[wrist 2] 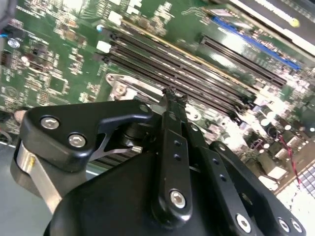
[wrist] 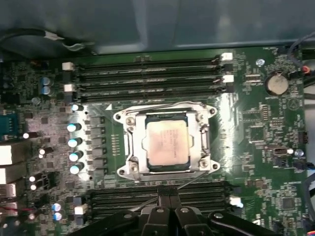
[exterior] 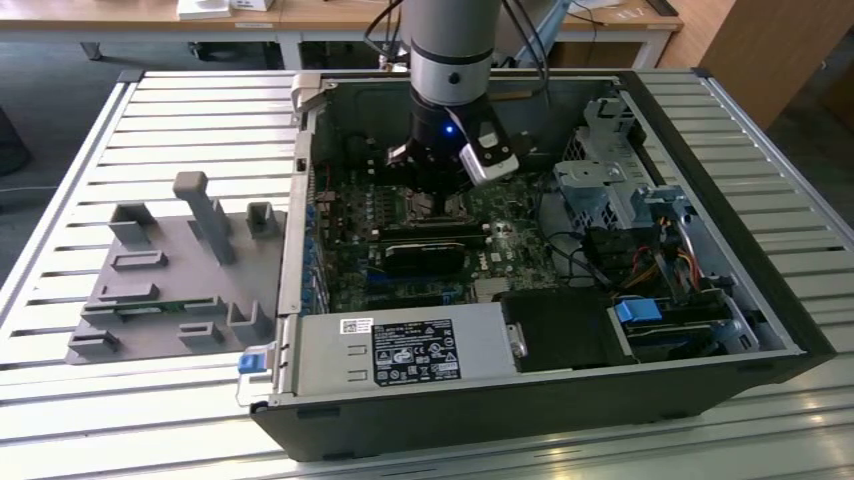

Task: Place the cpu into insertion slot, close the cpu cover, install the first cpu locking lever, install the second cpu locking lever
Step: 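Install the second cpu locking lever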

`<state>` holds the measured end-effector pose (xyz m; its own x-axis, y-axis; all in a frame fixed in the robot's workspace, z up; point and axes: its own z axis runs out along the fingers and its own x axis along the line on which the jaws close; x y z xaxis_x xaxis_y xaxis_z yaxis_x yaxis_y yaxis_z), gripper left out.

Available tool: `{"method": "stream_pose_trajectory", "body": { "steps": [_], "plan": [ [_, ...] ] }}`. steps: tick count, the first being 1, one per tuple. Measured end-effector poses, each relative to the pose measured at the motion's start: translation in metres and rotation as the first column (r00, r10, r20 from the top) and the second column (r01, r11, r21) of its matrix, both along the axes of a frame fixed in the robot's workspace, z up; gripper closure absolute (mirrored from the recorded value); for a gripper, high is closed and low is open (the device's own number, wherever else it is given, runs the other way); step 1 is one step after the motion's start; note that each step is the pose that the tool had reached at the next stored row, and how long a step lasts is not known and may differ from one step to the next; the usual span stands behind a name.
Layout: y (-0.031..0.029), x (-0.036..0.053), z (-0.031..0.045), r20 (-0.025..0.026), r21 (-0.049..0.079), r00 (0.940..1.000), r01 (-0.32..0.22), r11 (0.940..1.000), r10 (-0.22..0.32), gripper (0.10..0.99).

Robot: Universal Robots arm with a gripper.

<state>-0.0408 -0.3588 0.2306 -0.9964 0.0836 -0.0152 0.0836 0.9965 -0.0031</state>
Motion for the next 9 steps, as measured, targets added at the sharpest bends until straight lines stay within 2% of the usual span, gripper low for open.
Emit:
{"method": "stream_pose_trajectory", "body": {
  "steps": [3, 7, 9],
  "plan": [
    [0.0000, -0.0049, -0.0010, -0.0001, 0.000, 1.0000, 0.000, 1.0000, 0.000, 0.980],
    [-0.0001, -0.0059, -0.0021, -0.0003, 0.000, 1.0000, 0.000, 1.0000, 0.000, 0.980],
    [-0.0004, -0.0059, -0.0023, -0.0001, 0.009, 1.0000, 0.000, 1.0000, 0.000, 0.980]
  ]
}}
